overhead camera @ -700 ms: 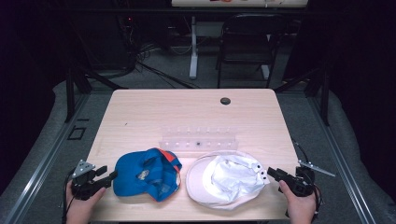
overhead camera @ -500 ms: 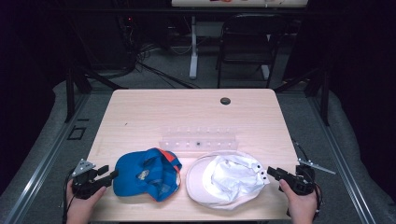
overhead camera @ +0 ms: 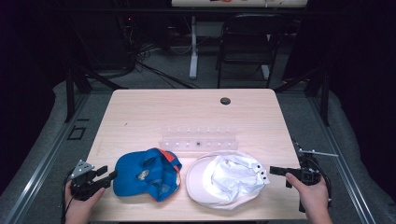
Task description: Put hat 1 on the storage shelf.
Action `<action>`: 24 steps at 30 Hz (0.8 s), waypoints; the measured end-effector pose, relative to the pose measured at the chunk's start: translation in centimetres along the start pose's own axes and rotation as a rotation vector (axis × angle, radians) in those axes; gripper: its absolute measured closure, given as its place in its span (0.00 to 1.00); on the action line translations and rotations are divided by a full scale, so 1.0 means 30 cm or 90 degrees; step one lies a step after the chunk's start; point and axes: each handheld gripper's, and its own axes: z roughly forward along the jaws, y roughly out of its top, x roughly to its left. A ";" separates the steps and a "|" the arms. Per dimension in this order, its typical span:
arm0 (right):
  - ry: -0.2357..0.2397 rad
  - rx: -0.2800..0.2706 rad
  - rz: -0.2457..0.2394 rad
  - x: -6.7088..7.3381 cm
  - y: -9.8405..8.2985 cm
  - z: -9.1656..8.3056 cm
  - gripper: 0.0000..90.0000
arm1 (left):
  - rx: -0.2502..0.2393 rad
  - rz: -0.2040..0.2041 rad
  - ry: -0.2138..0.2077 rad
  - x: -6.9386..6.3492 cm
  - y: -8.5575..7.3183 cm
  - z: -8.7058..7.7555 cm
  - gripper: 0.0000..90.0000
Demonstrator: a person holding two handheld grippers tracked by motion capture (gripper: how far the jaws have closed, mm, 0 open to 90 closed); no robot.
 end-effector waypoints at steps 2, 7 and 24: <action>0.007 0.017 -0.001 0.020 0.020 -0.005 0.63 | 0.000 0.005 -0.003 -0.004 0.001 0.002 0.55; -0.007 0.033 -0.001 0.061 0.053 -0.027 0.64 | 0.002 0.000 -0.003 0.000 -0.001 0.003 0.55; -0.039 0.147 0.004 0.158 0.182 -0.026 0.60 | -0.005 0.006 -0.010 -0.008 -0.003 -0.002 0.55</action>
